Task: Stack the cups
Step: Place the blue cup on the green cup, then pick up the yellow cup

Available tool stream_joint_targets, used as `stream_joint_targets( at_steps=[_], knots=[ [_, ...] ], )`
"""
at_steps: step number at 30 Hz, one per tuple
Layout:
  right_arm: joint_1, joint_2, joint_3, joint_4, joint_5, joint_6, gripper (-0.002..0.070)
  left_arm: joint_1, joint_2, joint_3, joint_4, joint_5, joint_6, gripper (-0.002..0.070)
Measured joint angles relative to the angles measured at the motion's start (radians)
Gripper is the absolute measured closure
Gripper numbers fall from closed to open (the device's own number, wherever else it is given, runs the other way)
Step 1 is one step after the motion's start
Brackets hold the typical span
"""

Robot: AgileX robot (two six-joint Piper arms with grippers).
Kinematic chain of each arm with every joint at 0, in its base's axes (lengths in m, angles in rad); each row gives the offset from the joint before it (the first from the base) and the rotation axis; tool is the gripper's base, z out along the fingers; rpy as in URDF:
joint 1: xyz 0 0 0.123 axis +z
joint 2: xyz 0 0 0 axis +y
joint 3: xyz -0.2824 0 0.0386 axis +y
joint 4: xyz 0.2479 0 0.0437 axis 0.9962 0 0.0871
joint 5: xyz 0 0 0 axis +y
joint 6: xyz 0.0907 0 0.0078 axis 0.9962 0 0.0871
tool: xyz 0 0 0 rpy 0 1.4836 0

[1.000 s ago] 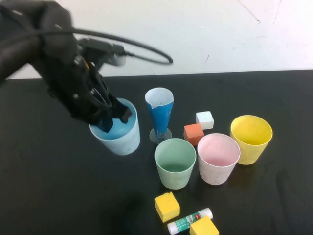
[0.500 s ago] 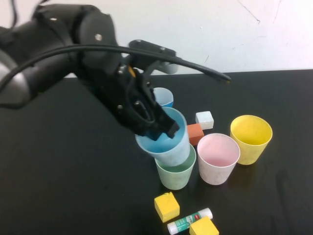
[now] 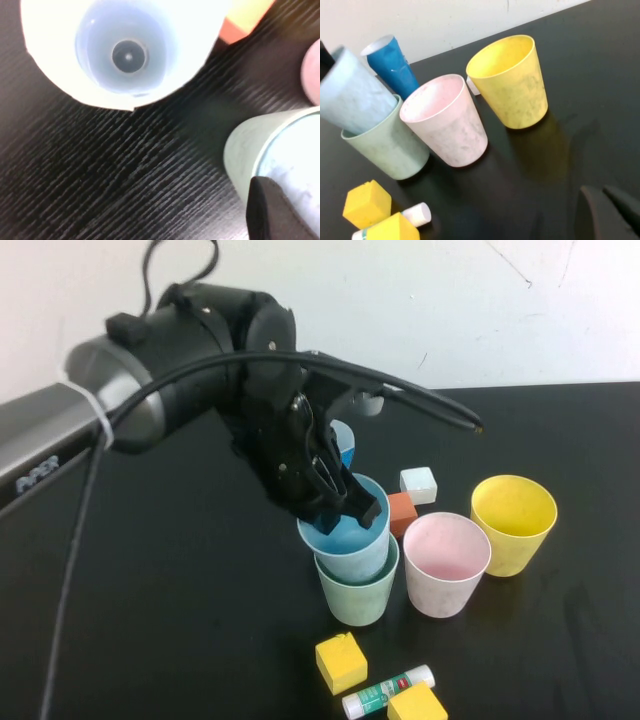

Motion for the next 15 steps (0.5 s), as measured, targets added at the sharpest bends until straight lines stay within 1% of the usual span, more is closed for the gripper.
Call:
stream_joint_targets(
  at_steps=[2, 4, 6, 8, 10, 11, 13, 15],
  knots=[
    [0.0, 0.0, 0.0, 0.002, 0.0, 0.0, 0.0678, 0.0, 0.01, 0.0, 0.004, 0.0, -0.001, 0.0653],
    [0.0, 0.0, 0.0, 0.002, 0.0, 0.0, 0.0678, 0.0, 0.017, 0.0, 0.004, -0.003, -0.001, 0.0614],
    [0.0, 0.0, 0.0, 0.006, 0.0, 0.0, 0.0678, 0.0, 0.017, -0.002, 0.004, -0.007, -0.001, 0.0546],
    [0.0, 0.0, 0.0, 0.019, 0.0, -0.002, 0.0678, 0.0, 0.017, -0.019, 0.004, -0.004, -0.001, 0.0452],
    [0.0, 0.0, 0.0, 0.037, 0.0, -0.002, 0.0678, 0.0, 0.017, -0.045, 0.006, 0.013, -0.001, 0.038],
    [0.0, 0.0, 0.0, 0.042, 0.0, -0.002, 0.0678, 0.0, 0.017, -0.064, 0.008, 0.026, -0.001, 0.0356],
    [0.0, 0.0, -0.015, 0.044, 0.004, -0.002, 0.0678, 0.0, 0.017, -0.104, 0.016, 0.054, -0.001, 0.0346],
    [0.0, 0.0, -0.064, 0.036, 0.008, -0.004, 0.0678, 0.0, 0.003, -0.138, 0.034, 0.07, -0.001, 0.0384]
  ],
)
